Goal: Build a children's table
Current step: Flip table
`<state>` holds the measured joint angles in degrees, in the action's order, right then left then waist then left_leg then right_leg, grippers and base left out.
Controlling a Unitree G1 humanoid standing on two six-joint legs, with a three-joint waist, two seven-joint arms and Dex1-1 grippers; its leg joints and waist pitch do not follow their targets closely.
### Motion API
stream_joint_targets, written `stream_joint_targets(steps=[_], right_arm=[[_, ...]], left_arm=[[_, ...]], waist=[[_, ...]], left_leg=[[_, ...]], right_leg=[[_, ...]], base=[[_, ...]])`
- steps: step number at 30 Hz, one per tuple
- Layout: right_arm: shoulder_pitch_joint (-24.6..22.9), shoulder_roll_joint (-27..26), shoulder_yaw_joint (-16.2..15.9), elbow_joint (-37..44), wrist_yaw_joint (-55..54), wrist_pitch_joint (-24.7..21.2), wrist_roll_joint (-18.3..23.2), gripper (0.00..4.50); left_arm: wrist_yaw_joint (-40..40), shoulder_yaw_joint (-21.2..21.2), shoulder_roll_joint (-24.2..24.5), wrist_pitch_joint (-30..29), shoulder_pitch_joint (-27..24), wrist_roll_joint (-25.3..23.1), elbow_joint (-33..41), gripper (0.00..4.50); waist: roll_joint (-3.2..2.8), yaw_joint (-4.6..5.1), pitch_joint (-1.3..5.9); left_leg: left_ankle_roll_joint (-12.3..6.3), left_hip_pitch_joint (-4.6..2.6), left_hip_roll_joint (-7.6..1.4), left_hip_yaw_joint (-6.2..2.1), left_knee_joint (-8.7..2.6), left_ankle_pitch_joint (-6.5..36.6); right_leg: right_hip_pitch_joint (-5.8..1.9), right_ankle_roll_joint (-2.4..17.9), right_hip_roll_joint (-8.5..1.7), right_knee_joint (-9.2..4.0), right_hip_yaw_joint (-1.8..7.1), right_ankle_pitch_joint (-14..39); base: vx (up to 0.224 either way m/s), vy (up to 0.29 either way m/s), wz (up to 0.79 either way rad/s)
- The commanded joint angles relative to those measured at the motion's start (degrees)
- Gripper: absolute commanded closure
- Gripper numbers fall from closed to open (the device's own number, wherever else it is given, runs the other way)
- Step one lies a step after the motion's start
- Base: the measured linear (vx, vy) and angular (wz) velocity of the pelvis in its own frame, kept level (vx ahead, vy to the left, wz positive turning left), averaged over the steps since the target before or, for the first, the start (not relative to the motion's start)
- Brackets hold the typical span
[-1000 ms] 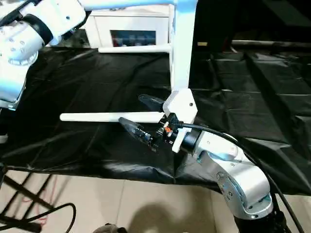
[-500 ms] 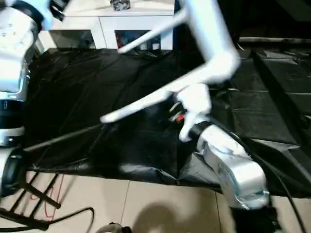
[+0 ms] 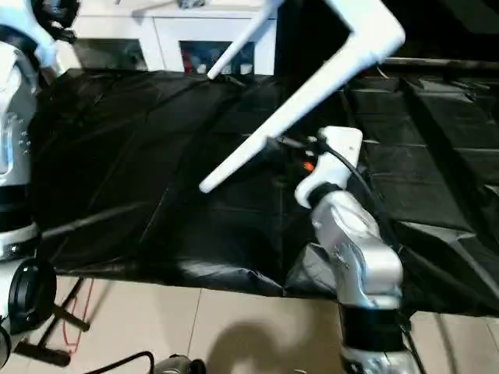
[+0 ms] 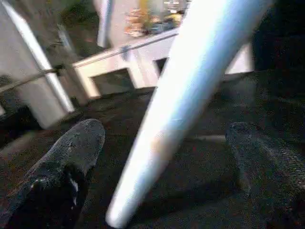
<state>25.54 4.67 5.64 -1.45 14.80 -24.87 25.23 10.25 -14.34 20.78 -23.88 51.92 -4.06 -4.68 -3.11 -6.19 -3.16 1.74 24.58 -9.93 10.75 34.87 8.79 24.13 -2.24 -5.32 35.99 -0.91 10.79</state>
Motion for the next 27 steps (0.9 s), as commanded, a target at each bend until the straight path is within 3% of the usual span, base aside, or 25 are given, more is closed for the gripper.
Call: stream_joint_targets(steps=[1,2,5,8,10,11,12,13,15,19,27], right_arm=[[5.1,-0.8,1.0,-9.8,2.3,4.9,-0.2,0.00],[9.0,-1.2,1.6,-17.3,1.5,8.1,-2.1,0.00],[11.3,-1.8,2.6,-21.9,1.2,9.9,-2.3,0.00],[13.6,-1.6,2.7,-26.7,0.8,13.0,-3.6,0.00],[15.9,-1.8,3.1,-31.5,3.7,14.5,-2.6,0.34],[17.1,-1.7,3.1,-34.1,5.9,15.7,-2.3,0.38],[18.2,-1.6,3.1,-36.4,7.3,16.8,-2.4,0.49],[19.2,-1.5,3.2,-38.6,8.3,18.1,-2.7,0.61],[20.4,-1.4,3.7,-40.8,10.2,19.2,-2.3,0.78],[21.8,-1.6,4.1,-43.3,16.9,21.0,-0.9,1.05],[24.4,-0.9,4.8,-49.2,20.5,24.3,-1.8,1.62]], left_arm=[[-2.5,-2.9,-0.4,-0.4,0.8,2.8,2.6,2.18],[-2.3,-2.8,-0.4,-0.8,0.6,2.7,2.9,2.20],[-2.3,-2.8,-0.5,-1.3,0.3,2.8,3.5,2.21],[-2.4,-2.7,-0.6,-1.6,-0.2,2.9,4.1,2.23],[-2.5,-2.9,-0.6,-1.9,-1.4,3.2,4.8,2.26],[-2.5,-2.9,-0.5,-2.0,-1.9,3.2,5.1,2.26],[-2.5,-3.0,-0.5,-2.2,-2.3,3.1,5.4,2.26],[-2.5,-3.0,-0.4,-2.4,-2.5,3.1,5.6,2.27],[-2.5,-3.1,-0.4,-2.8,-2.8,3.0,6.0,2.29],[-2.6,-3.1,-0.3,-3.1,-3.4,2.9,6.4,2.33],[-2.9,-3.1,-0.5,-3.1,-5.2,3.2,6.8,2.41]], waist=[[0.77,0.27,4.96],[0.82,0.35,4.89],[0.69,0.30,4.95],[0.86,-0.10,5.35],[0.98,-0.16,5.49],[1.07,-0.20,5.48],[1.31,-0.13,5.28],[1.18,-0.18,5.29],[1.38,-0.21,5.17],[1.25,-0.21,5.22],[1.37,-0.11,5.11]], left_leg=[[-0.68,-2.12,-1.70,-0.93,-3.47,8.7],[-0.29,-2.05,-1.72,-0.91,-3.51,9.0],[-0.11,-2.33,-1.81,-0.77,-3.37,8.9],[-1.50,-2.07,-1.75,-0.79,-3.06,4.4],[-2.24,-1.96,-1.69,-0.76,-2.88,3.5],[-3.35,-1.74,-1.70,-0.69,-2.77,4.1],[-3.58,-1.67,-1.72,-0.64,-2.81,4.6],[-3.62,-1.78,-1.85,-0.66,-2.83,5.6],[-3.67,-1.83,-1.92,-0.64,-2.89,5.9],[-3.68,-1.87,-2.09,-0.75,-2.97,6.4],[-2.96,-1.97,-2.17,-0.79,-3.14,8.4]], right_leg=[[-2.23,12.3,-1.79,-3.46,0.57,4.6],[-2.28,12.8,-1.89,-3.51,0.56,5.1],[-2.17,13.3,-1.91,-3.45,0.65,4.9],[-2.56,13.6,-1.67,-2.65,0.44,-1.4],[-2.65,14.2,-1.75,-2.42,0.40,-3.2],[-2.69,15.1,-1.94,-2.45,0.31,-3.0],[-2.65,15.0,-1.88,-2.68,0.35,-2.1],[-2.62,15.2,-2.03,-2.68,0.34,-0.5],[-2.54,15.1,-1.94,-2.75,0.38,0.8],[-2.55,15.1,-1.92,-2.65,0.30,0.4],[-2.40,15.6,-1.96,-2.77,0.27,2.1]], base=[[0.000,0.000,0.00],[0.000,0.000,0.00],[0.000,0.000,0.00],[0.000,0.000,0.00],[0.000,0.000,0.00],[0.000,0.000,0.00],[0.000,0.000,0.00],[0.000,0.000,0.00],[0.000,0.000,0.00],[0.000,0.000,0.00],[0.000,0.000,0.00]])
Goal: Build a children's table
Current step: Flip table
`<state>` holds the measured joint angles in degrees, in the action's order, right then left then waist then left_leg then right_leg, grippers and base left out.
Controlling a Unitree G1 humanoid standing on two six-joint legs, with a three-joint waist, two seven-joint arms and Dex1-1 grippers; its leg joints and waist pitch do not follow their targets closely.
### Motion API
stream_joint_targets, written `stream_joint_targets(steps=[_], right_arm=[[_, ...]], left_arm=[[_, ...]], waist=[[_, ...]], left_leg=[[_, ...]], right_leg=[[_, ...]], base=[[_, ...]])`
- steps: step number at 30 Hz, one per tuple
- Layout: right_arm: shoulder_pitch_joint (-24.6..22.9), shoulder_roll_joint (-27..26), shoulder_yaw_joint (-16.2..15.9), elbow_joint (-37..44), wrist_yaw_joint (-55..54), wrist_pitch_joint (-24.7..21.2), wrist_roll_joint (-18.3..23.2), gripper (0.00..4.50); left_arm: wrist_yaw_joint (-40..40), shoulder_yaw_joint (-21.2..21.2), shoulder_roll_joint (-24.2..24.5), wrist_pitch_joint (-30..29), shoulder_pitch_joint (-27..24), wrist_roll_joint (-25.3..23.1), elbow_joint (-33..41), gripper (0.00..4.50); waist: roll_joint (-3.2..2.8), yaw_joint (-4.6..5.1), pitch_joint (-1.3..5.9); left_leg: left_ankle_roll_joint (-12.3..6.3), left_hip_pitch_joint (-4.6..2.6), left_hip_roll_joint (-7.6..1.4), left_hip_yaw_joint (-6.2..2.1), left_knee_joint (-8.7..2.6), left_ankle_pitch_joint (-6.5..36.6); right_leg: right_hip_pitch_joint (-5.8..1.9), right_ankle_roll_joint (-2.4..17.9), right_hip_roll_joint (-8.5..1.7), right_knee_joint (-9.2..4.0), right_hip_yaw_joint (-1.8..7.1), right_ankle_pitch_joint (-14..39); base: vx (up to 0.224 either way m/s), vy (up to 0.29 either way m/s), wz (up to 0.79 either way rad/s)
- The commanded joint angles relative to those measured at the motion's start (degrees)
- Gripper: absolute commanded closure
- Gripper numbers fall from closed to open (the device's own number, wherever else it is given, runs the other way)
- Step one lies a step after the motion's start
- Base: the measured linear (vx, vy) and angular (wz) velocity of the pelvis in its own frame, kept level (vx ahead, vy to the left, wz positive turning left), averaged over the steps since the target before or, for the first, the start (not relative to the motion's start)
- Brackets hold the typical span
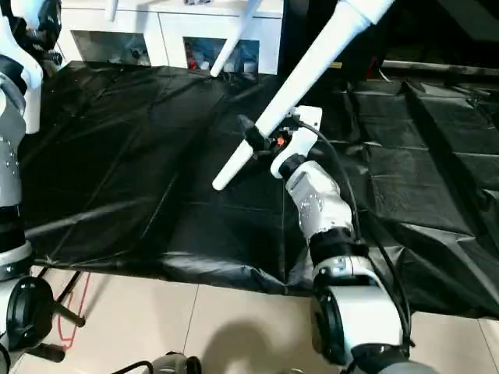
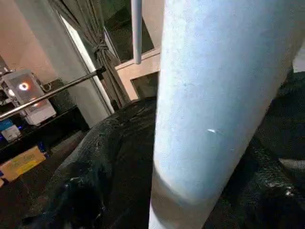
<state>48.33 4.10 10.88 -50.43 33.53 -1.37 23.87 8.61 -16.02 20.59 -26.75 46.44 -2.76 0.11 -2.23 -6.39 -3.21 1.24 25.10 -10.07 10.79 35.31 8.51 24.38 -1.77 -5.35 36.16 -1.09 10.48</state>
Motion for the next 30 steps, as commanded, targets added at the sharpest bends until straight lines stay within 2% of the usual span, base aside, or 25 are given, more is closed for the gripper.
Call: stream_joint_targets(steps=[1,3,7,8,9,14,19,20,21,22,23,24,25,26,27,28,29,30], right_arm=[[1.8,-0.2,-0.5,-0.8,2.4,1.4,-0.7,1.69],[2.0,0.0,-1.0,-1.5,3.5,2.4,-1.5,1.93],[2.4,0.1,-1.2,-2.3,4.4,3.2,-1.9,2.11],[2.2,0.1,-1.6,-2.1,4.7,3.3,-2.2,2.38],[2.2,0.1,-2.0,-2.0,5.1,3.5,-2.5,2.44],[0.9,0.4,-3.4,-0.4,6.0,5.2,-4.4,2.78],[-3.0,1.4,-5.1,5.3,5.2,5.8,-6.9,2.95],[-5.2,1.7,-5.6,8.2,4.9,5.1,-7.2,2.96],[-7.1,2.0,-6.2,10.5,3.9,4.7,-8.1,2.96],[-7.9,2.2,-6.5,11.5,3.6,4.6,-8.5,2.97],[-12.7,3.4,-7.7,17.1,2.0,3.8,-10.3,2.97],[-14.8,3.8,-7.9,19.8,0.8,3.2,-10.9,2.98],[-17.1,4.1,-7.9,22.6,-0.4,2.5,-11.5,2.98],[-18.7,4.3,-7.7,24.7,-1.3,1.9,-11.8,2.99],[-18.7,4.3,-7.7,24.7,-1.3,1.9,-11.8,2.99],[-22.2,4.5,-7.8,29.5,-2.7,0.7,-12.5,2.99],[-24.1,4.5,-8.0,32.4,-3.5,-0.2,-12.8,2.99],[-24.1,4.5,-8.0,32.4,-3.5,-0.2,-12.8,2.99]], left_arm=[[-1.2,-1.5,-0.4,-0.1,-0.1,2.0,2.1,2.41],[-0.9,-1.5,-0.6,0.4,-1.5,2.3,2.1,2.42],[-0.6,-1.4,-0.9,1.1,-2.7,2.6,1.8,2.44],[-0.6,-1.4,-1.0,1.3,-3.0,2.7,1.8,2.45],[-0.5,-1.3,-1.2,1.5,-3.3,2.8,1.7,2.46],[0.1,-0.4,-2.0,2.2,-5.8,3.5,1.4,2.49],[2.9,1.3,-3.9,3.1,-9.9,5.1,1.5,2.57],[4.2,2.9,-5.0,3.0,-12.0,5.5,1.9,2.62],[5.3,4.6,-5.7,3.4,-13.9,5.4,2.0,2.62],[5.6,5.2,-6.0,3.5,-14.5,5.3,2.1,2.64],[6.3,8.1,-7.7,3.9,-17.9,4.8,2.0,2.68],[5.9,8.6,-8.6,4.1,-18.6,4.7,1.7,2.71],[5.3,8.9,-9.5,4.3,-19.2,4.6,1.2,2.75],[4.9,8.9,-9.9,4.3,-19.4,4.7,0.9,2.77],[4.9,8.9,-9.9,4.3,-19.4,4.7,0.9,2.77],[4.5,9.0,-10.4,4.9,-19.4,4.9,-0.1,2.77],[4.4,9.0,-10.5,5.3,-19.6,4.8,-0.6,2.77],[4.4,9.0,-10.5,5.3,-19.6,4.8,-0.6,2.78]], waist=[[0.51,0.10,5.15],[0.49,0.11,5.17],[0.51,0.08,5.16],[0.50,0.06,5.17],[0.34,0.02,5.17],[0.46,0.02,5.14],[0.41,-0.17,4.90],[0.43,-0.37,4.79],[0.48,-0.14,4.82],[0.36,-0.38,4.89],[0.14,-0.46,4.63],[0.26,-0.42,4.59],[-0.02,-0.80,4.48],[-0.21,-0.69,4.10],[-0.21,-0.69,4.10],[-0.06,-0.32,3.85],[0.07,-0.37,3.90],[0.14,-0.49,3.96]], left_leg=[[-2.43,-2.52,-2.03,-0.81,-3.56,9.0],[-2.57,-2.49,-2.05,-0.82,-3.54,9.2],[-2.86,-2.52,-2.05,-0.80,-3.52,8.9],[-2.89,-2.56,-2.07,-0.79,-3.52,9.0],[-2.82,-2.59,-2.08,-0.83,-3.54,9.2],[-2.48,-2.57,-2.08,-0.81,-3.62,10.2],[-1.30,-2.96,-2.23,-0.85,-3.99,13.3],[-0.98,-3.19,-2.35,-0.82,-4.13,14.0],[-0.61,-3.06,-2.31,-0.96,-4.27,15.0],[-0.34,-3.14,-2.40,-1.06,-4.35,14.5],[0.31,-3.47,-2.50,-0.96,-4.57,16.2],[0.76,-3.44,-2.52,-1.04,-4.69,17.2],[2.21,-3.97,-2.59,-1.11,-5.05,20.5],[4.03,-4.64,-2.42,-1.16,-5.28,26.7],[4.03,-4.64,-2.42,-1.16,-5.28,26.7],[6.47,-5.21,-2.29,-1.98,-5.92,33.9],[6.90,-5.83,-2.30,-2.10,-6.08,35.8],[6.83,-6.04,-2.29,-2.17,-6.10,36.2]], right_leg=[[-2.61,15.2,-1.93,-2.99,0.43,2.7],[-2.59,15.3,-1.97,-2.98,0.43,2.7],[-2.52,15.1,-1.87,-3.01,0.45,2.8],[-2.47,15.1,-1.84,-3.01,0.45,2.8],[-2.45,15.0,-1.87,-3.01,0.44,2.9],[-2.41,14.8,-1.87,-3.12,0.45,3.4],[-2.06,13.5,-1.73,-3.57,0.48,6.9],[-1.97,12.9,-1.77,-3.90,0.59,7.6],[-2.09,12.5,-1.81,-3.89,0.60,8.5],[-2.08,11.9,-1.77,-3.97,0.57,8.6],[-1.57,10.8,-1.58,-4.40,0.70,9.6],[-1.67,10.2,-1.52,-4.53,0.72,10.4],[-1.38,8.9,-1.52,-5.07,0.83,13.4],[-0.69,7.6,-1.31,-5.95,0.95,18.5],[-0.69,7.6,-1.31,-5.95,0.95,18.5],[-0.83,6.0,-1.42,-6.56,0.70,25.0],[-0.51,5.1,-1.45,-7.01,0.74,25.9],[-0.43,4.8,-1.49,-7.19,0.79,26.1]], base=[[0.000,0.000,0.00],[0.000,0.000,0.00],[0.000,0.000,0.00],[0.000,0.000,0.00],[0.000,0.000,0.00],[0.000,0.000,0.00],[0.000,0.000,0.00],[0.000,0.000,0.00],[0.000,0.000,0.00],[0.000,0.000,0.00],[0.000,0.000,0.00],[0.000,0.000,0.00],[0.000,0.000,0.00],[0.000,0.000,0.00],[-0.053,0.008,0.09],[-0.053,0.008,0.09],[0.000,0.000,0.00],[0.000,0.000,0.00]])
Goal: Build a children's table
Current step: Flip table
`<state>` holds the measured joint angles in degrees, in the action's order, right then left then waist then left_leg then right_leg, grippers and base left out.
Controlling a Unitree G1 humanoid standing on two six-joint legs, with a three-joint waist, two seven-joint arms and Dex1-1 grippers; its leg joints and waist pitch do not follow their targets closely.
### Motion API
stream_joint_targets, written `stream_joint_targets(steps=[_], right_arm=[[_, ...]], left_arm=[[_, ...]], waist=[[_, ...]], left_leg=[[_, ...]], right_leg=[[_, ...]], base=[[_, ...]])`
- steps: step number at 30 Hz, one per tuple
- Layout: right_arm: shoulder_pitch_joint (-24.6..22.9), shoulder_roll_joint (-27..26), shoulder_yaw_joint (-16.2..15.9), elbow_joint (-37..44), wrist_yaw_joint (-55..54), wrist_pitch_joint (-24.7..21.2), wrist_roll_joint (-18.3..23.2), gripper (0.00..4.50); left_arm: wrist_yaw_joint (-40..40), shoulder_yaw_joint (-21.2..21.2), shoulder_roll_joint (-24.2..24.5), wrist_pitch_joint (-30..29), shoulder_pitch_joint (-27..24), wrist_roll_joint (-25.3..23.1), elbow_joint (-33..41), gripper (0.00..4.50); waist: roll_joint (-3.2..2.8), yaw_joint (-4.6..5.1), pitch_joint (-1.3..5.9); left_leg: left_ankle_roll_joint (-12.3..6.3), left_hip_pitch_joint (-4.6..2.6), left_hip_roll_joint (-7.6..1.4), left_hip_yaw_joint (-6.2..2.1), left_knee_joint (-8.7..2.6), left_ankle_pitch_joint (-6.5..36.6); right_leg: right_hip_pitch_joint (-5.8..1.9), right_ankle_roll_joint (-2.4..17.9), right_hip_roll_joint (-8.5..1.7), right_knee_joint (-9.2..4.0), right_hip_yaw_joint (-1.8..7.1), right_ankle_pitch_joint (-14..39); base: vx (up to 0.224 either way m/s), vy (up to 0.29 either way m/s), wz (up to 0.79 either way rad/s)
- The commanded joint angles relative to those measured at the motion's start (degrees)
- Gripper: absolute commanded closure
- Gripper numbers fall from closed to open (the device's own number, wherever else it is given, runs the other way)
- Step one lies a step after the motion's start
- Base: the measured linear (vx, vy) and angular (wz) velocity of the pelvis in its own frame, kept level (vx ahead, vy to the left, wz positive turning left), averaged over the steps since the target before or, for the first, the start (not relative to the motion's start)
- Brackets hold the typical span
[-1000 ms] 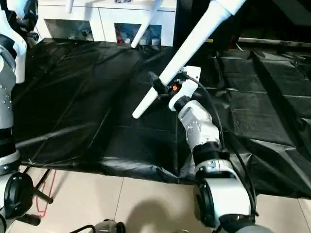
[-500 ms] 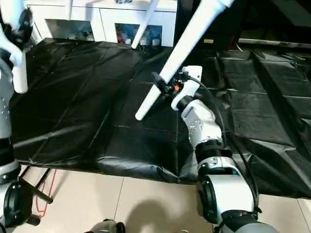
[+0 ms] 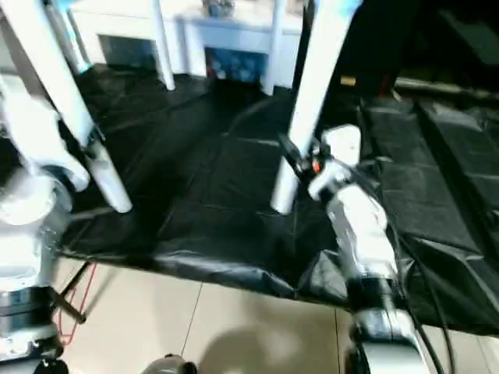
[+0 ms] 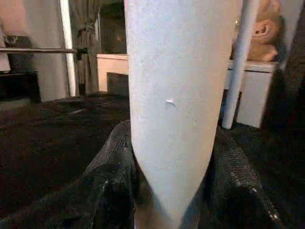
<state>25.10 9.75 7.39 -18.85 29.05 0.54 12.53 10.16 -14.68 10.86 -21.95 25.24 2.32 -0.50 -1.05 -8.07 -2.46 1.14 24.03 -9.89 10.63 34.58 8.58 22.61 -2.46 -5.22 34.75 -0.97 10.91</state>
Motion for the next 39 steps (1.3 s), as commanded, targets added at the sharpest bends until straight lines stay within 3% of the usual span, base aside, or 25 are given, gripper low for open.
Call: stream_joint_targets(steps=[1,3,4,6,12,14,15,16,17,18,19,20,21,22,23,24,25,26,27,28,29,33,35,37,39], right_arm=[[-4.1,-1.3,-4.9,5.4,-0.7,-3.4,-2.6,2.99],[-8.8,-1.8,-5.4,11.6,-3.4,-4.9,-4.6,2.99],[-11.2,-2.3,-5.7,14.9,-6.0,-6.2,-5.9,2.99],[-12.4,-2.8,-5.8,16.6,-8.5,-6.8,-7.4,2.99],[-12.8,-3.6,-6.3,18.6,-11.9,-10.7,-8.1,2.99],[-12.5,-3.4,-6.9,18.3,-10.7,-11.8,-7.5,2.99],[-12.3,-3.2,-7.1,17.8,-10.5,-11.3,-7.8,2.99],[-12.3,-3.3,-7.0,17.4,-10.6,-10.8,-8.0,2.64],[-12.2,-3.7,-6.5,16.9,-11.0,-10.2,-7.6,2.29],[-12.3,-4.0,-6.2,16.9,-11.2,-10.1,-7.2,2.26],[-12.5,-4.1,-6.0,17.0,-11.3,-10.3,-6.8,2.26],[-13.1,-4.3,-5.8,17.9,-11.6,-10.4,-6.4,2.09],[-14.0,-4.4,-5.5,19.4,-11.6,-10.9,-5.7,2.09],[-14.5,-4.5,-5.4,20.5,-11.8,-11.5,-5.3,1.88],[-15.6,-4.4,-5.2,22.4,-12.0,-11.9,-4.9,1.81],[-16.0,-4.3,-5.1,22.8,-12.1,-11.9,-4.9,1.81],[-17.3,-4.3,-4.7,24.7,-12.3,-12.4,-4.4,1.74],[-19.0,-4.2,-4.3,26.9,-12.5,-12.8,-3.8,1.65],[-20.5,-4.2,-3.9,28.8,-12.6,-13.2,-3.3,1.54],[-20.6,-4.2,-3.9,29.0,-12.6,-13.2,-3.3,1.54],[-24.1,-3.7,-3.6,33.5,-12.2,-14.1,-2.2,1.46],[-30.1,-3.6,-2.6,41.4,-11.7,-16.8,0.7,1.16],[-32.5,-2.7,-2.6,44.2,-10.8,-17.9,1.7,1.13],[-33.8,-2.3,-2.5,45.5,-10.4,-19.2,3.1,1.13],[-35.5,-1.6,-2.1,46.9,-10.0,-22.2,5.0,1.13]], left_arm=[[3.1,7.5,-0.9,1.1,1.3,-0.4,-0.9,2.78],[3.6,7.5,-0.7,2.0,0.8,-1.0,-2.2,2.78],[4.1,7.5,-0.6,2.5,0.4,-1.1,-3.0,2.78],[4.5,7.7,-0.4,2.8,-0.1,-1.5,-3.7,2.78],[4.1,8.8,1.5,4.4,-1.5,-3.3,-6.5,2.78],[5.3,8.1,2.0,3.4,-2.2,-2.0,-6.1,2.22],[5.5,7.8,2.3,3.9,-2.8,-1.9,-5.8,2.22],[5.6,7.0,2.4,4.2,-3.7,-1.4,-5.1,2.08],[5.7,6.4,2.6,4.5,-4.9,-1.1,-3.8,2.05],[5.7,5.8,2.8,5.0,-6.3,-0.9,-2.5,1.96],[5.8,5.5,2.9,5.3,-7.3,-0.8,-1.6,1.96],[5.7,4.6,2.9,5.4,-9.2,-0.2,0.3,1.71],[5.5,3.5,3.0,5.7,-11.4,0.3,2.5,1.71],[5.3,2.9,3.2,5.9,-12.9,0.8,4.0,1.64],[4.7,1.9,3.2,6.1,-15.0,1.8,6.3,1.60],[4.6,1.6,3.1,6.0,-15.5,2.0,6.9,1.60],[4.8,1.0,3.0,5.7,-17.7,2.5,9.4,1.43],[5.2,0.2,2.6,5.2,-20.3,3.6,12.4,1.30],[5.7,-0.2,2.2,4.6,-22.7,4.7,15.0,1.23],[5.7,-0.3,2.2,4.5,-22.9,4.8,15.2,1.23],[6.8,-0.1,1.4,3.8,-27.6,6.5,20.5,1.20],[7.4,1.5,0.2,4.7,-35.4,7.8,26.6,0.83],[6.6,2.2,-0.7,4.4,-38.1,7.9,28.5,0.63],[5.7,2.4,-1.6,4.0,-39.4,7.9,29.3,0.63],[4.5,3.4,-2.7,4.6,-41.1,6.7,30.3,0.63]], waist=[[-1.75,1.26,3.28],[-1.27,1.20,3.14],[-2.66,1.39,3.04],[-1.76,2.08,2.55],[-2.92,4.20,2.09],[-3.14,4.69,1.95],[-3.71,4.11,1.83],[-3.17,3.66,2.19],[-1.27,4.03,1.39],[-0.16,5.36,0.53],[0.04,5.74,0.47],[-1.24,5.98,0.15],[-3.06,7.66,-0.11],[-5.08,3.45,-0.20],[-5.12,2.28,1.69],[-2.65,4.06,2.98],[0.35,4.50,1.77],[0.25,4.55,1.47],[-1.01,3.68,1.62],[-3.02,3.66,2.05],[-3.67,4.54,2.78],[-2.67,5.54,2.57],[-1.90,5.43,1.95],[-1.55,5.35,2.07],[-1.46,5.31,2.01]], left_leg=[[7.08,-4.96,-2.40,-2.11,-5.41,36.1],[6.56,-4.71,-2.34,-2.05,-5.79,35.2],[7.11,-4.58,-2.34,-2.48,-6.11,36.1],[7.69,-4.35,-2.21,-2.75,-6.55,39.2],[8.29,-5.05,-2.03,-3.92,-7.56,48.4],[8.53,-4.28,-2.61,-3.64,-9.37,52.2],[8.71,-2.87,-3.13,-2.34,-11.78,54.0],[7.84,-2.16,-3.41,-1.74,-12.49,52.8],[8.19,-6.76,-1.06,-0.03,-7.60,46.2],[4.92,-10.49,0.58,-2.04,1.26,36.6],[3.42,-9.38,1.08,-2.52,2.83,29.3],[2.73,-7.89,0.48,-3.13,2.33,26.3],[3.73,-2.99,-1.84,-3.99,-4.31,36.6],[8.98,4.70,-1.98,-2.35,-12.07,55.0],[8.81,1.41,-1.46,-0.80,-12.51,52.2],[8.84,-1.02,-1.49,-1.70,-9.55,41.0],[6.18,-6.69,-0.26,-4.92,5.33,18.2],[2.84,-3.10,0.14,-6.80,5.85,6.4],[2.74,0.86,-0.76,-6.50,1.25,-0.6],[4.92,-1.90,-2.51,-6.64,-3.13,9.8],[6.14,-2.87,-3.39,-7.02,-4.16,19.9],[3.24,-1.51,-2.27,-5.49,-5.18,19.1],[1.91,-1.07,-2.07,-4.57,-5.54,17.9],[2.15,-1.67,-1.98,-3.98,-5.51,18.3],[2.01,-1.74,-2.23,-3.93,-5.60,16.5]], right_leg=[[1.34,5.4,-1.71,-5.74,0.78,25.3],[1.21,4.3,-1.64,-6.21,0.89,25.1],[1.02,4.3,-1.79,-6.17,0.83,25.7],[0.64,3.5,-1.65,-6.65,0.28,29.1],[0.10,2.9,-1.13,-7.48,-1.53,33.2],[-1.33,3.9,-0.39,-6.04,-2.67,29.1],[-2.59,5.0,0.41,-3.08,-3.11,25.9],[-3.71,5.0,0.29,-0.56,-2.40,23.3],[2.00,4.2,-1.47,-7.94,-1.79,39.0],[4.58,1.9,-5.96,-14.41,-2.86,53.0],[2.91,1.5,-7.09,-14.77,-3.65,55.6],[0.53,1.0,-7.75,-14.65,-5.51,54.8],[-5.06,-2.7,-2.65,-11.20,-12.68,43.1],[-10.50,3.7,0.51,5.29,-9.11,13.5],[-8.81,4.4,1.27,6.70,-6.17,13.3],[-7.99,3.4,-2.00,3.94,-2.82,24.0],[0.92,5.5,-12.01,-9.21,0.12,55.5],[-2.00,7.9,-12.23,-8.98,1.56,55.0],[-6.24,8.6,-8.67,-5.77,-1.57,40.2],[-3.72,9.1,-2.94,-2.89,-2.99,24.4],[-3.09,10.2,-1.91,-1.29,-2.03,13.3],[-4.58,10.1,-2.11,-2.71,-1.42,4.0],[-4.56,8.1,-2.55,-3.67,-0.96,9.9],[-4.01,7.0,-2.61,-4.49,-0.50,15.7],[-4.13,6.6,-2.58,-4.58,-0.27,15.4]], base=[[0.000,0.000,0.00],[0.000,0.000,0.00],[0.000,0.000,0.00],[0.000,0.000,0.00],[0.000,0.000,0.00],[0.000,0.000,0.00],[-0.056,-0.028,0.02],[-0.056,-0.028,0.02],[-0.034,-0.059,0.10],[0.000,0.000,0.00],[0.000,0.000,0.00],[-0.021,0.097,-0.49],[0.144,0.084,-0.36],[0.144,0.084,-0.36],[0.131,-0.018,0.02],[0.035,-0.124,0.06],[0.035,-0.124,0.06],[0.091,-0.072,-0.27],[0.079,0.029,-0.25],[0.079,0.029,-0.25],[0.000,0.000,0.00],[0.000,0.000,0.00],[0.000,0.000,0.00],[0.000,0.000,0.00],[0.000,0.000,0.00]])
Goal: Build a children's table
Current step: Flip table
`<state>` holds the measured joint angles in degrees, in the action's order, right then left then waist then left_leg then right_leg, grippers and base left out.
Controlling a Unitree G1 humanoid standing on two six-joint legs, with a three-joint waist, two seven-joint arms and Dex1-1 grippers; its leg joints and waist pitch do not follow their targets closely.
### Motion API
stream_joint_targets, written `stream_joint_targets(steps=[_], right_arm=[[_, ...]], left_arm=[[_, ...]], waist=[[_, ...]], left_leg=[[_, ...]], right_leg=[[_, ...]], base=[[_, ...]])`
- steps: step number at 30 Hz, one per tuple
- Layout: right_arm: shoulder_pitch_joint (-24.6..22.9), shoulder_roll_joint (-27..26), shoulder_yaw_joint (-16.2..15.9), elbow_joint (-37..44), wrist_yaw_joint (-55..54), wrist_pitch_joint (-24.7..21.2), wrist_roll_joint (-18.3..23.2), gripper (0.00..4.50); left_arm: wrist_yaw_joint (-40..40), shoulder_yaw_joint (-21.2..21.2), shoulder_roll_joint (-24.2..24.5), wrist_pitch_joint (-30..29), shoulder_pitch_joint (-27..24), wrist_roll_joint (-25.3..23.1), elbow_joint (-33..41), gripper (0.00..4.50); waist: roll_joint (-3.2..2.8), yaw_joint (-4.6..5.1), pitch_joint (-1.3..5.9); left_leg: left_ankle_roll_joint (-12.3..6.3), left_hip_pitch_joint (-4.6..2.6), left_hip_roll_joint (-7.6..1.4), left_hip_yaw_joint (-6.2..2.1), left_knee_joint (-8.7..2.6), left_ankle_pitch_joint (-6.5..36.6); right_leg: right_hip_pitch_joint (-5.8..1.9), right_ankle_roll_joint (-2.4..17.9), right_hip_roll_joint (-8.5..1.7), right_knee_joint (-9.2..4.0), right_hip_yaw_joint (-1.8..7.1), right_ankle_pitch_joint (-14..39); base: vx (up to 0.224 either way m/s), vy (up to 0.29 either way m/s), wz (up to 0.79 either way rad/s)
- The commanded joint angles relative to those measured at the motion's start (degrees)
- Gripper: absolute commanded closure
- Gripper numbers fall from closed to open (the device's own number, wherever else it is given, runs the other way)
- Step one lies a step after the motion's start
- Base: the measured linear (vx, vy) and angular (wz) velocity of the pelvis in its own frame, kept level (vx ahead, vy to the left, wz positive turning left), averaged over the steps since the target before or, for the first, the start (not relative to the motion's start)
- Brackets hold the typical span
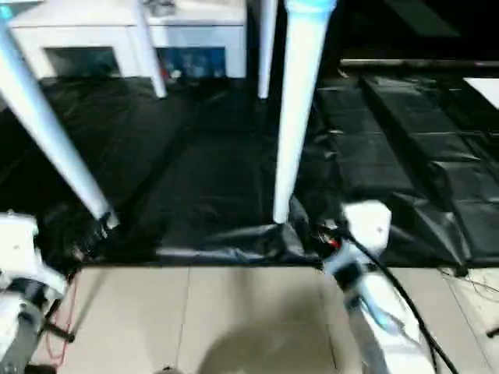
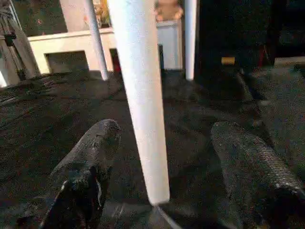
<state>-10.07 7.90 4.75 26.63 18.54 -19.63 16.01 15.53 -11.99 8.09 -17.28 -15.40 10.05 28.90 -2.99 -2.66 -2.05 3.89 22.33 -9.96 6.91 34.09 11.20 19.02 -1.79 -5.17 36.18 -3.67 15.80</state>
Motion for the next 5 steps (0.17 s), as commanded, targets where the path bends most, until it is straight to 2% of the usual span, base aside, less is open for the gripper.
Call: stream_joint_targets(steps=[1,2,5], right_arm=[[-0.5,0.9,0.2,1.2,1.0,-2.7,1.5,1.13],[-0.4,1.6,-0.3,0.9,1.7,-3.4,1.4,1.13],[-0.4,2.3,-1.2,1.4,1.8,-4.8,1.2,1.13]], left_arm=[[-2.0,0.9,-0.9,0.9,-0.8,-1.8,1.3,0.63],[-2.9,1.2,-1.6,0.8,-1.0,-2.2,1.7,0.63],[-4.3,2.3,-1.3,-0.6,-1.8,-4.2,2.3,0.63]], waist=[[0.44,-0.05,1.53],[0.48,0.13,1.72],[0.62,0.24,2.12]], left_leg=[[-0.77,0.00,-2.17,-0.24,-5.26,13.6],[-0.29,-0.15,-2.25,-0.23,-5.21,13.2],[-0.79,-0.24,-2.18,-0.24,-4.78,9.1]], right_leg=[[-0.59,5.6,-2.52,-6.02,2.37,10.1],[-0.60,5.2,-2.35,-6.00,2.36,8.1],[-0.89,5.7,-2.04,-5.29,2.31,-1.1]], base=[[0.000,0.000,0.00],[0.000,0.000,0.00],[0.000,0.000,0.00]])
